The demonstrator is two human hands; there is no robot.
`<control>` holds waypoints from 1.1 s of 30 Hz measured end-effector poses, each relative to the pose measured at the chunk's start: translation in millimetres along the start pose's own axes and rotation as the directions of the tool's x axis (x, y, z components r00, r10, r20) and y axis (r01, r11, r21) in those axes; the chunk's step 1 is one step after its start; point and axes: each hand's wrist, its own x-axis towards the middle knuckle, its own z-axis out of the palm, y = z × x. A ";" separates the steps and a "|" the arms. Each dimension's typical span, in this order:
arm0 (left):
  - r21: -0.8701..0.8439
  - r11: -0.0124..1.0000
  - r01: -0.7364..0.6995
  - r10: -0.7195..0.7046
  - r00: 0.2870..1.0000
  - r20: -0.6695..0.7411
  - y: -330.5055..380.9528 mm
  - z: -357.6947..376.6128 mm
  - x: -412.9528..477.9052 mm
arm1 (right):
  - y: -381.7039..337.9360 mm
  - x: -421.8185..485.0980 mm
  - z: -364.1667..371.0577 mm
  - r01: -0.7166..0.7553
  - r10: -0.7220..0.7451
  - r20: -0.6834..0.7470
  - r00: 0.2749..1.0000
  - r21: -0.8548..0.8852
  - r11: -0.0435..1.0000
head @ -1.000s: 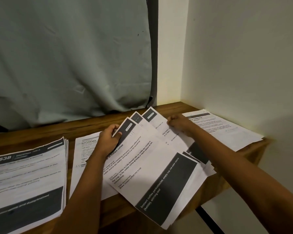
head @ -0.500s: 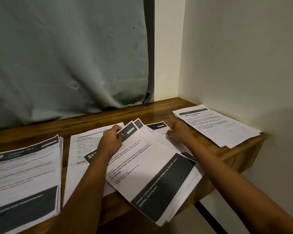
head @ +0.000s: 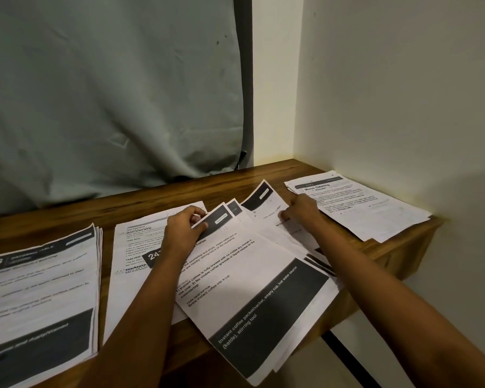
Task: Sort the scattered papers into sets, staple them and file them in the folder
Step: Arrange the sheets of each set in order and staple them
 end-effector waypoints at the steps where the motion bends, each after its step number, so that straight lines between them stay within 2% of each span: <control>1: -0.040 0.999 0.004 -0.005 1.000 -0.016 -0.7 -0.7 -0.9 | 0.3 0.5 -2.0 -0.004 0.006 -0.030 1.000 0.059 0.998; 3: -0.091 0.996 0.000 -0.004 0.999 -0.041 -2.2 -2.4 -1.9 | 0.2 2.2 -9.0 0.007 0.008 -0.105 0.994 0.147 0.989; 7: -0.121 0.993 -0.007 -0.002 0.998 -0.071 0.0 -5.5 -3.8 | -6.0 3.7 -32.3 0.137 -0.045 -0.314 0.948 0.279 0.950; 12: -0.173 0.984 -0.052 0.040 0.997 -0.072 1.6 -6.9 -6.7 | -24.0 3.3 -70.9 0.375 -0.123 -0.543 0.831 0.383 0.844; 17: -0.191 0.977 -0.092 0.093 0.996 -0.007 6.8 -12.9 -8.7 | -42.1 -0.2 -99.2 0.577 -0.150 -0.696 0.702 0.433 0.693; 22: -0.300 0.935 -0.190 0.178 0.982 -0.067 19.0 -33.9 -15.9 | -55.3 -2.7 -123.6 0.671 -0.090 -0.795 0.600 0.439 0.598; 24: -0.325 0.922 -0.212 0.194 0.977 -0.087 21.3 -43.5 -21.1 | -59.4 -2.7 -129.7 0.657 -0.069 -0.786 0.614 0.461 0.597; 27: -0.384 0.902 -0.198 0.165 0.979 -0.118 21.9 -55.7 -30.5 | -64.4 -2.9 -132.3 0.578 -0.077 -0.699 0.711 0.518 0.631; 33: -0.541 0.826 -0.159 0.090 0.984 -0.151 16.1 -70.5 -41.3 | -71.9 -15.0 -120.8 0.502 -0.247 -0.497 0.832 0.483 0.717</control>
